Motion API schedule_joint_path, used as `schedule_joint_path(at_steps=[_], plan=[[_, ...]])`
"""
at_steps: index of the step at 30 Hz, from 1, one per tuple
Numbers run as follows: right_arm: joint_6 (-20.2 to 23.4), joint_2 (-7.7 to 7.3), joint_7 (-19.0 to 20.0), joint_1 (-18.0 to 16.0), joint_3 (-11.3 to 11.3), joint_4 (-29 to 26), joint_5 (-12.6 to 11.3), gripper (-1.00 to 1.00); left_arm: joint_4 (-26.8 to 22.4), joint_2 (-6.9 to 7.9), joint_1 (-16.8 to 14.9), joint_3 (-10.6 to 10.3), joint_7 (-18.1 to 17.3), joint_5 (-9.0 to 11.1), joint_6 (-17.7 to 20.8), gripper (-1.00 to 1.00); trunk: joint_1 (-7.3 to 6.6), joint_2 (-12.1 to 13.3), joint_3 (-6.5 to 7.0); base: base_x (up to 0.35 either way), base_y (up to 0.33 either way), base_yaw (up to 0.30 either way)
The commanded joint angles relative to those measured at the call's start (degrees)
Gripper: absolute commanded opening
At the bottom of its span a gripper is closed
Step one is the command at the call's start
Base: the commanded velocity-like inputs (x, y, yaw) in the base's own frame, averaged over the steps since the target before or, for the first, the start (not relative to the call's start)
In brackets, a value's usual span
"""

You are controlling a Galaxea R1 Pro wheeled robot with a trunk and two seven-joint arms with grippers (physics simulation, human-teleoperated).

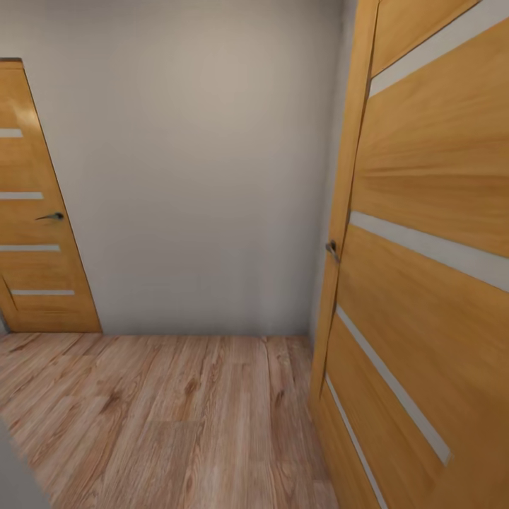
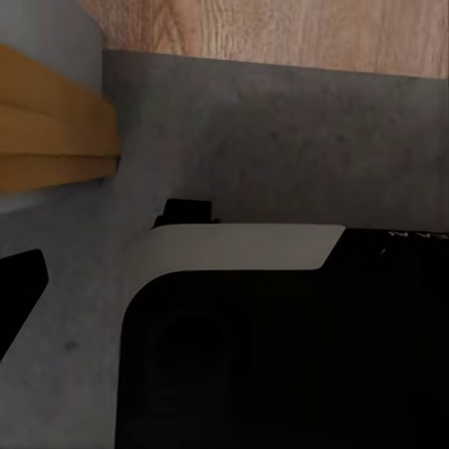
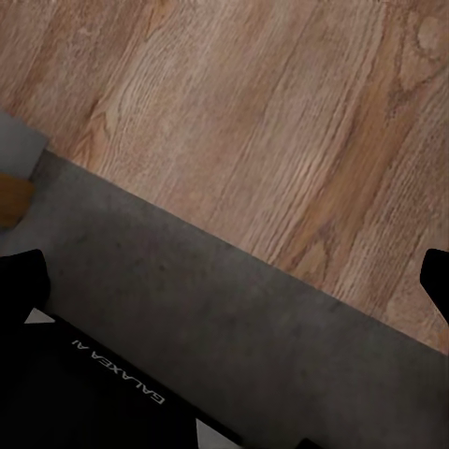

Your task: Move the two storage containers from the living room to the garage. In the garage, place one container on the floor and stack the other container on top of it (either order is fine).

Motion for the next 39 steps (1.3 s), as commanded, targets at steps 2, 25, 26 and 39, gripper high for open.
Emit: schedule_joint_path(at_steps=[2, 25, 26, 39], plan=[[-0.48, -0.01, -0.10, -0.08, 0.08, 0.16, 0.59, 1.00, -0.11, 0.00, 0.03, 0.04, -0.17, 0.37, 0.08, 1.00, 0.02, -0.03, -0.05, 0.224, 0.047, 0.000], [-0.48, 0.03, -0.08, -0.08, 0.08, 0.16, 0.64, 1.00, -0.19, -0.05, 0.01, 0.09, 0.20, 0.34, 0.14, 1.00, 0.02, -0.03, -0.05, 0.076, 0.012, 0.000], [-0.48, 0.03, -0.08, -0.08, 0.08, 0.16, 0.64, 1.00, -0.19, -0.05, 0.01, 0.07, 0.19, 0.32, 0.16, 1.00, 0.02, -0.03, -0.05, 0.030, 0.000, 0.000], [-0.48, 0.11, -0.01, -0.08, 0.08, 0.16, 0.65, 1.00, -0.10, 0.00, 0.02, 0.02, -0.25, 0.32, 0.23, 1.00, 0.02, -0.03, -0.05, 0.270, 0.000, 0.000]])
